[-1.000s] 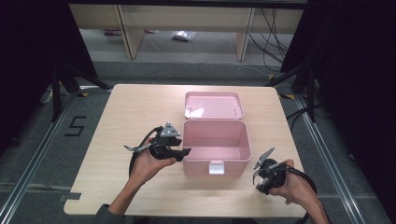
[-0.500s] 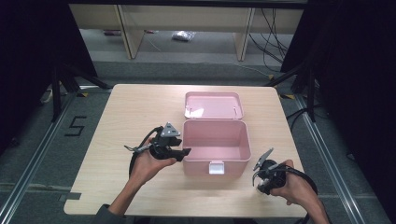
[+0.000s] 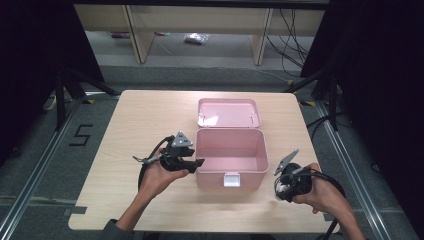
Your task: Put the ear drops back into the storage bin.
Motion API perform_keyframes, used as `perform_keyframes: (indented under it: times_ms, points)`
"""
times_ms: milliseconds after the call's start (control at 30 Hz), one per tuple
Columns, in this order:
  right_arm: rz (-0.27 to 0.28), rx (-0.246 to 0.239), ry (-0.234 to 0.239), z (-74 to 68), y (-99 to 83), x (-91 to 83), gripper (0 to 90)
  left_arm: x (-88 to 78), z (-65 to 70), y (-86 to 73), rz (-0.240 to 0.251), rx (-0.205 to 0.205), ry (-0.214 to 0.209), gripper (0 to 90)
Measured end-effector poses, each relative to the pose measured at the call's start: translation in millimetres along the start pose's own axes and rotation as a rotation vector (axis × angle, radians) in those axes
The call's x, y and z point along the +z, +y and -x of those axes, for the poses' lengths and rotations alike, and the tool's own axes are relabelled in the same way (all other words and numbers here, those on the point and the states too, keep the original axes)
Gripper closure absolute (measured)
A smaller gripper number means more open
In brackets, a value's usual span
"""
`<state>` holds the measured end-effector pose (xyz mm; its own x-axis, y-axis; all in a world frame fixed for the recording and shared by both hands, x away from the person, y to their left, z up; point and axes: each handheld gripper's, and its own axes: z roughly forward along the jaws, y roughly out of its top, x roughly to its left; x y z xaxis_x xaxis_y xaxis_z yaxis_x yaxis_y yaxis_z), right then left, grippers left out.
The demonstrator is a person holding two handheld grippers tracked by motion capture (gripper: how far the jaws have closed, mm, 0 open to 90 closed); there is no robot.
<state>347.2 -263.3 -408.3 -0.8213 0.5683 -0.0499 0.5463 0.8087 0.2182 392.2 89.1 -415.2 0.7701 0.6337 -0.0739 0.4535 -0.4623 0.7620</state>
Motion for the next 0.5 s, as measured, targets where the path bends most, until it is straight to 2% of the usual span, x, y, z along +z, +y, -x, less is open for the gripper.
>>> perform_keyframes:
  times_ms: [100, 133, 167, 300, 367, 500]
  points:
    - [0.007, -0.017, -0.016, 1.4, 4.2, -13.5, 60.2, -0.1, 0.2, -0.1, -0.001, 0.001, 0.001, 49.4]
    - [0.028, -0.037, -0.001, 0.0, 7.5, -22.6, 60.2, -0.1, 0.2, -0.1, 0.000, 0.000, 0.001, 49.4]
    - [0.028, -0.037, -0.001, 0.0, 7.5, -22.6, 60.2, 0.0, 0.1, -0.1, 0.000, 0.000, 0.001, 49.4]
    - [0.040, -0.052, 0.018, -3.6, 15.5, -41.6, 60.2, -0.1, 0.3, 0.2, -0.003, 0.002, 0.003, 49.5]
    - [0.042, -0.075, 0.022, -3.8, 20.3, -49.2, 60.2, -0.1, 0.4, 0.3, -0.004, 0.002, 0.003, 49.5]
    - [0.058, -0.079, 0.020, -2.1, 29.2, -62.7, 60.2, -0.3, 0.7, 0.2, -0.005, 0.004, 0.006, 49.6]
